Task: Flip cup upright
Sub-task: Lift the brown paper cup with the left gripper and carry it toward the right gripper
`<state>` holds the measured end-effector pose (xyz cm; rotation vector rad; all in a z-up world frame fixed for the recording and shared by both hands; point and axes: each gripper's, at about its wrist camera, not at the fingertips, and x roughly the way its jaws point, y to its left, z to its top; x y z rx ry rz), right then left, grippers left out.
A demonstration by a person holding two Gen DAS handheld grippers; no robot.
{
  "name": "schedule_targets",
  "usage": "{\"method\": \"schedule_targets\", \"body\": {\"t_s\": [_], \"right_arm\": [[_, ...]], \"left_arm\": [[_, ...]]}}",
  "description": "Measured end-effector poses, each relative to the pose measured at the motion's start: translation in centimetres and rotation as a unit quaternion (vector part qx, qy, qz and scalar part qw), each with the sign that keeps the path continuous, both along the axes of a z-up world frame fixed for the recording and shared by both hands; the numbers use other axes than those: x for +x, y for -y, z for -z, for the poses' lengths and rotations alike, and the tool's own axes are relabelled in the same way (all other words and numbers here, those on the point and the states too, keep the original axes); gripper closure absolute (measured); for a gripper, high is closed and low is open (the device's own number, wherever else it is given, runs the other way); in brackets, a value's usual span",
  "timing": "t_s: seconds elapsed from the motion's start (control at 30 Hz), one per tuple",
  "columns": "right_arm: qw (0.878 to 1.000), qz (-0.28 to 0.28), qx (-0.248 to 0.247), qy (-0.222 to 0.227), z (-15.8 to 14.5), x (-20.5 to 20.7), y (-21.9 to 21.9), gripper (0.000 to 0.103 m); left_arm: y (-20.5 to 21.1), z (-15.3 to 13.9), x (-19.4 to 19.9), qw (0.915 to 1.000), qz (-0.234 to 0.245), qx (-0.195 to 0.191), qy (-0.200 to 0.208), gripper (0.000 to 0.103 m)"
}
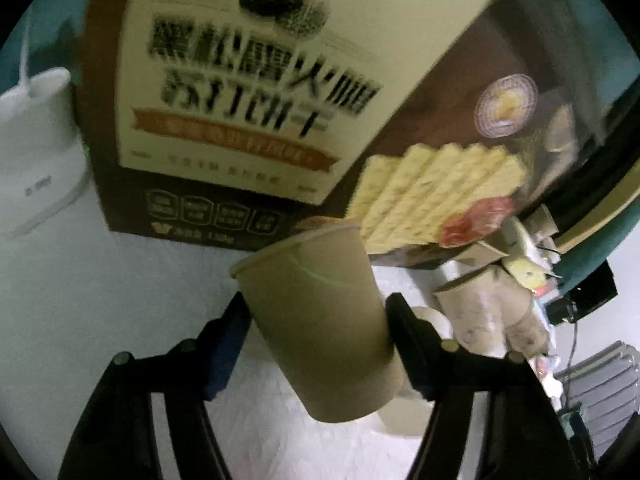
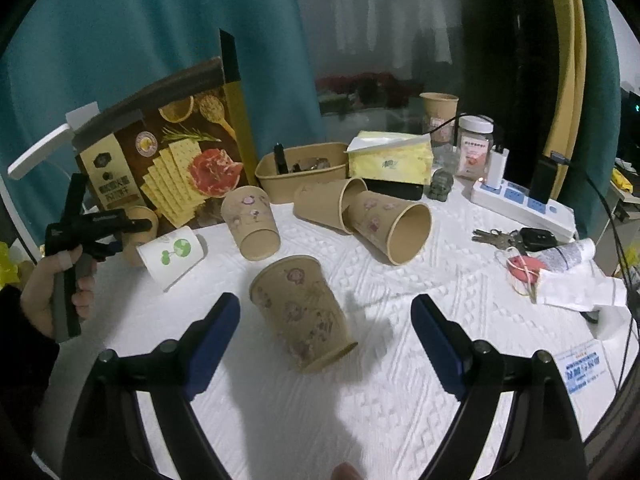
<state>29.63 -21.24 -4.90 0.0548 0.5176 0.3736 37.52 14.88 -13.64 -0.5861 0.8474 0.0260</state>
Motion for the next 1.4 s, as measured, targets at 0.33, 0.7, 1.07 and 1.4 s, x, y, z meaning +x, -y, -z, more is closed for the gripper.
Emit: {"method": "schedule_targets", "body": {"t_s": [0.33,0.7,1.07,1.4], "right_arm": [[1.0,-0.003,0.019,0.012,0.5,-6.9,1.4,0.017],[0.997,0.0,0.053,-0.052,6.8,-12.8,4.2,0.017],[0.996,0.016,0.056,-0.073,9.1,-14.0,6.2,0.017],[0.996,0.017,0.052,-0.067,8.3,-13.8,5.7,0.017]], "left_arm": [[3.6,-5.4,-11.8,0.9977,0.054,-0.001,0.041,0.034],[14.7,-0.7,-21.8,0.988,0.145,-0.05,-0.018,0.034],[19.0,2.5,-21.9,0.9868,0.142,-0.028,-0.072,0.034],[19.2,2.4,-21.7,0.9869,0.14,-0.018,-0.077,0.029]]}}
